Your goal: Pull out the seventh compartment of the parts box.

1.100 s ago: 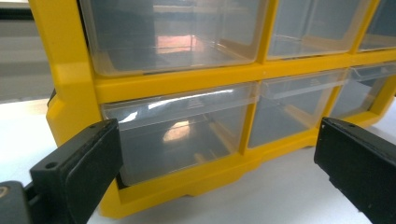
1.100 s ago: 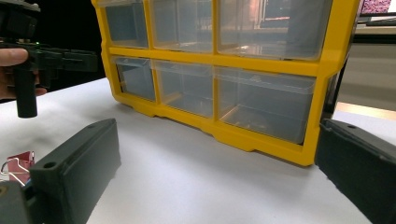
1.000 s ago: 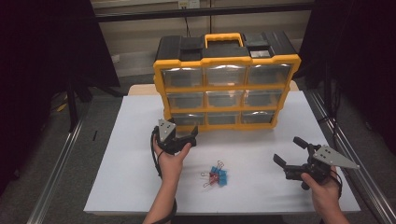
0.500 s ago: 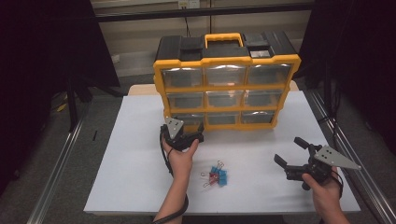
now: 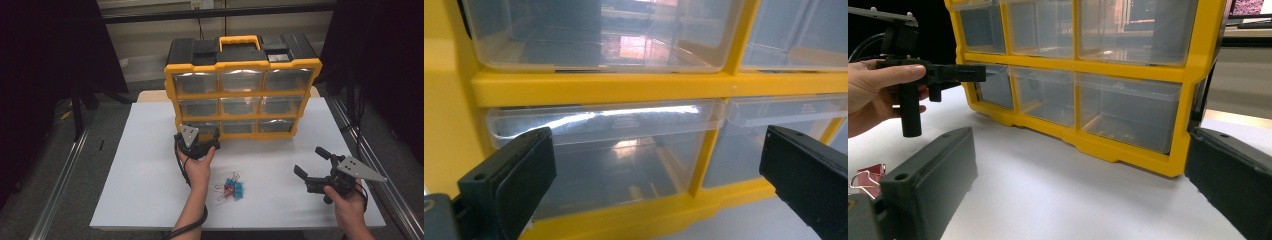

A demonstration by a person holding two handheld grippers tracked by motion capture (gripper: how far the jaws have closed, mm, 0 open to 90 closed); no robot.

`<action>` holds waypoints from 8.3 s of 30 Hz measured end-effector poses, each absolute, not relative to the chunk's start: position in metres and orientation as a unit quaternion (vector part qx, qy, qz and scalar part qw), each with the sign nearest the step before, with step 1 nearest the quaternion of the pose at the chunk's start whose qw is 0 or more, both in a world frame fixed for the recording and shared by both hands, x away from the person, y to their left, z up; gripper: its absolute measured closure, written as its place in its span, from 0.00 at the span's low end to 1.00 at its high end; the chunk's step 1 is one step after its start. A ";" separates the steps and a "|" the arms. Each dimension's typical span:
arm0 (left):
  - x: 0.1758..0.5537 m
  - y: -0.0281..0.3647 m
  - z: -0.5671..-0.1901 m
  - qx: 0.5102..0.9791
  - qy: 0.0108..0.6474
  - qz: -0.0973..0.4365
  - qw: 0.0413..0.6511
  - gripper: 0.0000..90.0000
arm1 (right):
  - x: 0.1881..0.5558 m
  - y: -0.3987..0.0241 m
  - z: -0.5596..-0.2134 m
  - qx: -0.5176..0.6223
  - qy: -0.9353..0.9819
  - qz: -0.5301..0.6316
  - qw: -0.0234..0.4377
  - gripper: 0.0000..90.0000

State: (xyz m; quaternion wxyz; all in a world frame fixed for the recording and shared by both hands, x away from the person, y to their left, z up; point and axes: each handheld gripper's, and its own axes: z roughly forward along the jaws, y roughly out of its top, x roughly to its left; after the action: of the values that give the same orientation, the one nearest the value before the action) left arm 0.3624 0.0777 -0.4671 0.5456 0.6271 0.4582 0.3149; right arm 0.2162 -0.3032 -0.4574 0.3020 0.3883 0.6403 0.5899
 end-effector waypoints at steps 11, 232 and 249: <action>0.362 0.073 -0.466 0.608 0.477 0.306 0.556 0.01 | 0.216 -0.304 -0.457 0.391 0.639 0.589 0.303 0.00; 0.296 0.062 -0.489 0.182 0.678 0.023 0.711 0.90 | 0.216 -0.301 -0.456 0.376 0.645 0.592 0.305 0.00; 0.292 0.062 -0.489 0.173 0.676 0.019 0.716 0.90 | 0.216 -0.301 -0.456 0.374 0.647 0.590 0.304 0.00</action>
State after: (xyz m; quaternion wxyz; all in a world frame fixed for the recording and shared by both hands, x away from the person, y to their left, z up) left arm 0.2916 0.0619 -0.4890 0.7158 0.1729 0.6763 0.0190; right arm 0.2159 -0.3011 -0.4561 0.3038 0.3743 0.6474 0.5903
